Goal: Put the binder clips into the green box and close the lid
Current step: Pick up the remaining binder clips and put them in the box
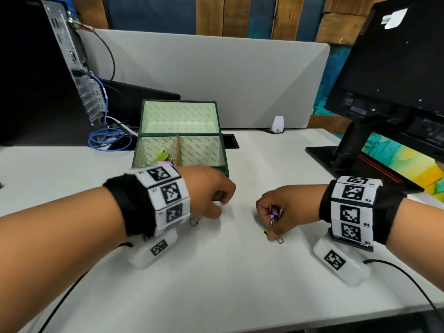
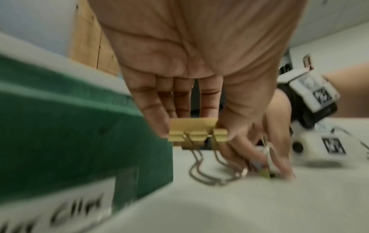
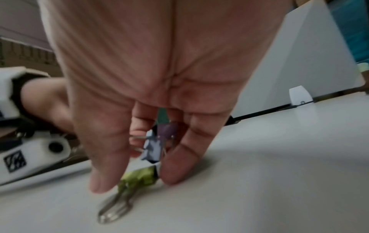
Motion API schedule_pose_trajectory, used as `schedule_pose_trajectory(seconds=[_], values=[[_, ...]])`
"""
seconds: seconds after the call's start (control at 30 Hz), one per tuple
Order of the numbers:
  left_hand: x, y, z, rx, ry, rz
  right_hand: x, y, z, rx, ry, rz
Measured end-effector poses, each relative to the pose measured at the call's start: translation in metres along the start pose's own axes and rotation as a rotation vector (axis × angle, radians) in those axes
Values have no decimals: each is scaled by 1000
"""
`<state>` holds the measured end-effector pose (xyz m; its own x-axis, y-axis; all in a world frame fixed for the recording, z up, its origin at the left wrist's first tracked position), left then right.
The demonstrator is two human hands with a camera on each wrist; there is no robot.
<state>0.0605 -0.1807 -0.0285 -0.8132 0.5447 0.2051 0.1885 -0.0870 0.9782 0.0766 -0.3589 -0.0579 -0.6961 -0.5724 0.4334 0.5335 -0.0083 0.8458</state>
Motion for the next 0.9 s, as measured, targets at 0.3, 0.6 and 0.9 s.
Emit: schedule_pose_trajectory(seconds=[0.3, 0.6, 0.9], values=[[58, 82, 69, 301, 214, -649, -15, -2, 11, 168, -34, 68], [48, 69, 120, 413, 361, -663, -5, 54, 35, 147, -1, -197], [45, 7, 145, 450, 554, -329, -2, 93, 60, 128, 50, -366]])
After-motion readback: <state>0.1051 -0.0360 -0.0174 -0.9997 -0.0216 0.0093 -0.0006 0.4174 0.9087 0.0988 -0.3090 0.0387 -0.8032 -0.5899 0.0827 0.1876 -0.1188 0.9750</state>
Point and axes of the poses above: each hand's wrist, its own x-axis away from the middle knuckle, its own y-axis out of the back of the hand, z = x × y, the point moved 3 cm from there along -x, towards the middle knuckle, and after that the axes turned 5 degrees about z, right-handed, at the moved point
